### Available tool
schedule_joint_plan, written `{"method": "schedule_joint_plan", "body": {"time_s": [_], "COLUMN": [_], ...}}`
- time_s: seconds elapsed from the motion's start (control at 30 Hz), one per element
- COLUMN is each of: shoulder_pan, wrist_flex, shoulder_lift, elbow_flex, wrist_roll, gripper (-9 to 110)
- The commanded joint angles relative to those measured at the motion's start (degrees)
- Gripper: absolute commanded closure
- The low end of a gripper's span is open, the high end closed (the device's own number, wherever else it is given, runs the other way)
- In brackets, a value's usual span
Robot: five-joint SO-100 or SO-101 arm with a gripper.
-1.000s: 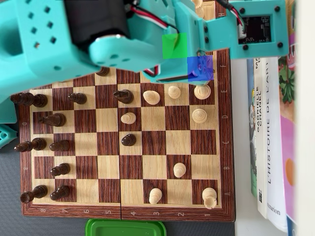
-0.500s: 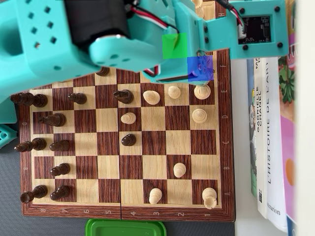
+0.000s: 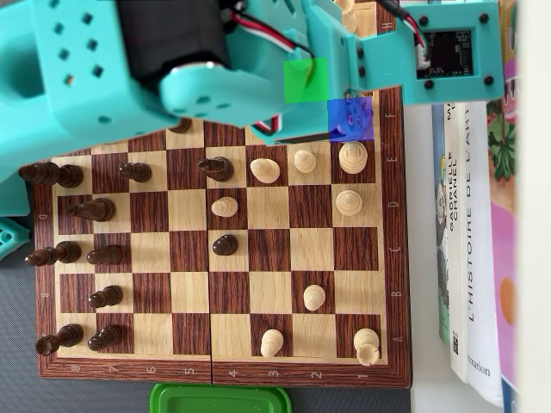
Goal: Play chess
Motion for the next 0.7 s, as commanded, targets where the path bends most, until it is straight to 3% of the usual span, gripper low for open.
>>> {"method": "schedule_joint_plan", "body": {"time_s": [0.0,0.67], "shoulder_pan": [0.5,-1.2], "wrist_flex": [0.1,1.8], "shoulder_lift": [0.6,8.2], "elbow_flex": [-2.3,1.5], "wrist_roll": [0.3,2.5], "gripper": [95,94]}}
